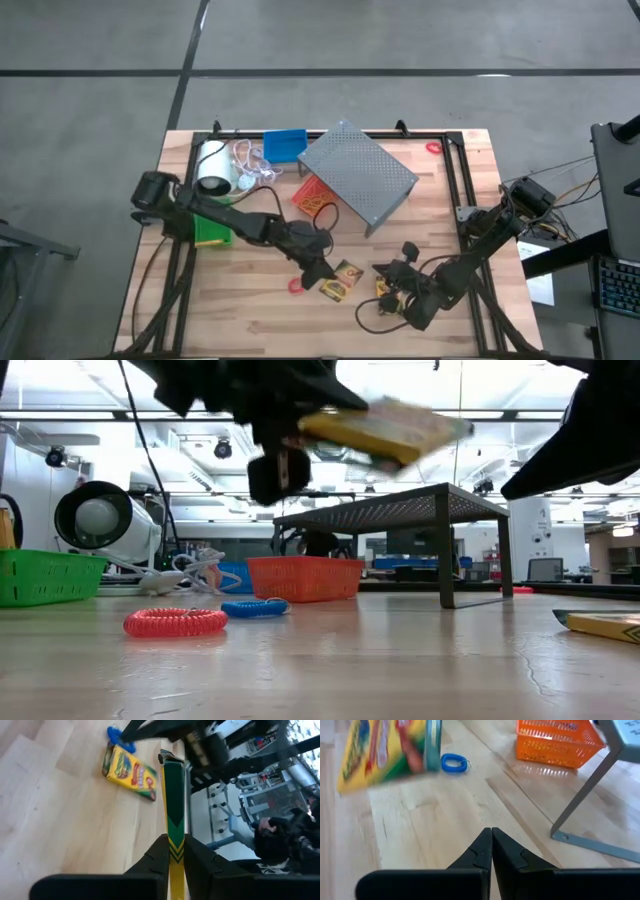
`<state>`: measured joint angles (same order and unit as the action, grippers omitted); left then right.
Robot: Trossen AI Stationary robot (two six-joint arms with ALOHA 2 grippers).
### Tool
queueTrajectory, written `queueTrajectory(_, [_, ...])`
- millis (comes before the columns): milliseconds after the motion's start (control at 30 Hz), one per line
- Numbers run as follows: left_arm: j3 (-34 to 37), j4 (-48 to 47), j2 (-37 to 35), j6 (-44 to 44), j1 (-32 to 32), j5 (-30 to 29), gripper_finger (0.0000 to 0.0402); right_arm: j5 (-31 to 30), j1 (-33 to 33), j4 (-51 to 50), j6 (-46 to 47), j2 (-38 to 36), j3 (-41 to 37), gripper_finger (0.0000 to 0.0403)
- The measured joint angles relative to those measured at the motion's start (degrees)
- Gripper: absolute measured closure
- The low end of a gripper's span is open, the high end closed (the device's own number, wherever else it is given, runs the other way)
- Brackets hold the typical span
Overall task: Pick & Place Office Desk Supplies
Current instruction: Put the crayon box into the green bin
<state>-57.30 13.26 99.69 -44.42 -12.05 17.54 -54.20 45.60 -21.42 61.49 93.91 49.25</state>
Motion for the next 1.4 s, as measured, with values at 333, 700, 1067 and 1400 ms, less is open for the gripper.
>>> queueTrajectory(333, [0.0,-13.0,-13.6,2.7,0.0,-9.4,0.0359,2.3,2.0,-1.8,-0.2,0.0,0.0,0.0394])
queueTrajectory(700, [0.0,-38.4,-31.4,-5.8,-0.1,-30.4,0.0359,2.2,2.4,-2.4,0.0,0.0,-0.2,0.0394])
queueTrajectory(1067, [-0.3,-64.0,-40.1,-23.0,-0.3,-34.7,0.0359,2.1,2.4,-2.4,0.0,0.0,-0.5,0.0394])
queueTrajectory(1400, [-6.4,-89.7,-40.0,-36.5,-0.3,-33.6,0.0359,2.1,2.4,-2.4,0.0,0.0,-0.5,0.0394])
